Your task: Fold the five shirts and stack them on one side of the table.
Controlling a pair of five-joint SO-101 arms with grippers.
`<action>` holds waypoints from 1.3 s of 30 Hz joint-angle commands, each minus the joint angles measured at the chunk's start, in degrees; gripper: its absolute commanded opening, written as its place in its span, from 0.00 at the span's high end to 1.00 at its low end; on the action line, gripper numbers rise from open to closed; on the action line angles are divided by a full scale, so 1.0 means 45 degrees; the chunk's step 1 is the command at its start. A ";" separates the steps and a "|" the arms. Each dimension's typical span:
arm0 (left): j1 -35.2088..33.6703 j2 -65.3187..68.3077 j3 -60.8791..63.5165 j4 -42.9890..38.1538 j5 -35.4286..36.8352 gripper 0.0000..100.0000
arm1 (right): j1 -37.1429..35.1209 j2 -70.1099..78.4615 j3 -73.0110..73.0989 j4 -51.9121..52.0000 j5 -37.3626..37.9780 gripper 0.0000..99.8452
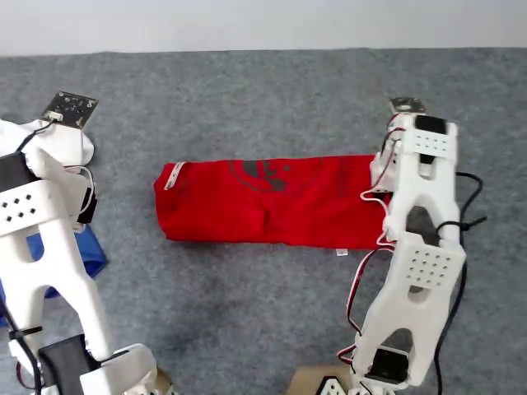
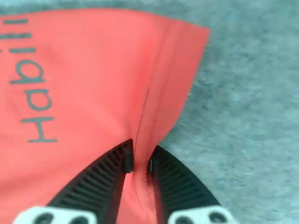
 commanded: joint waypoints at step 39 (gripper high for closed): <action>0.0098 -0.0488 -0.0010 0.0313 0.0117 0.99 | -0.5167 -0.4015 -0.0527 0.2589 0.1582 0.99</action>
